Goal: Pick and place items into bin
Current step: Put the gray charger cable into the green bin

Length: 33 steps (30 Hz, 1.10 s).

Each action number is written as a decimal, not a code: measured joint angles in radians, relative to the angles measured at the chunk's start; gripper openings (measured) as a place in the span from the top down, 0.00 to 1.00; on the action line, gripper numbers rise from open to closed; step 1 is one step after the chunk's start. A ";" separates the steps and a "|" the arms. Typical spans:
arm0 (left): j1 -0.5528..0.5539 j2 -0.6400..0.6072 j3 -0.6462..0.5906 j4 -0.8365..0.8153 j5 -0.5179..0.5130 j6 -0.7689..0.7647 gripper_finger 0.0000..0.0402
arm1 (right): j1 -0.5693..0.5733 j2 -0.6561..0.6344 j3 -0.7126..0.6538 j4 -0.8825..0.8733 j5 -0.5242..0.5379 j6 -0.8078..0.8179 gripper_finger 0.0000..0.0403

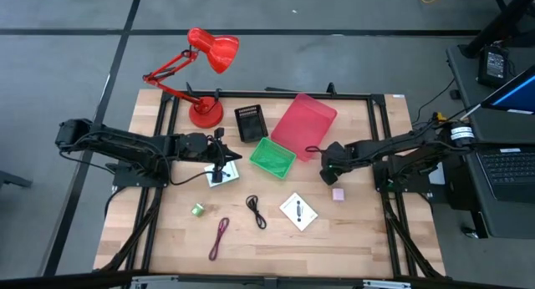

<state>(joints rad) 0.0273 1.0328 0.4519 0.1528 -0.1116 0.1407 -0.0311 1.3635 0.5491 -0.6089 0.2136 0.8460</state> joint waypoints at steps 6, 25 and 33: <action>0.000 0.000 0.000 -0.004 0.000 0.001 0.99 | 0.000 -0.013 -0.001 -0.012 -0.003 -0.043 0.96; 0.000 0.000 0.000 -0.027 -0.002 0.002 0.99 | 0.002 -0.261 -0.001 -0.103 -0.086 -0.136 0.98; 0.000 0.000 0.000 -0.027 -0.003 0.003 0.99 | 0.031 -0.361 0.065 -0.109 -0.084 -0.251 0.98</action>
<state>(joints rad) 0.0273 1.0328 0.4515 0.1257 -0.1143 0.1436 -0.0006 1.0022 0.6144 -0.7184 0.1295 0.5947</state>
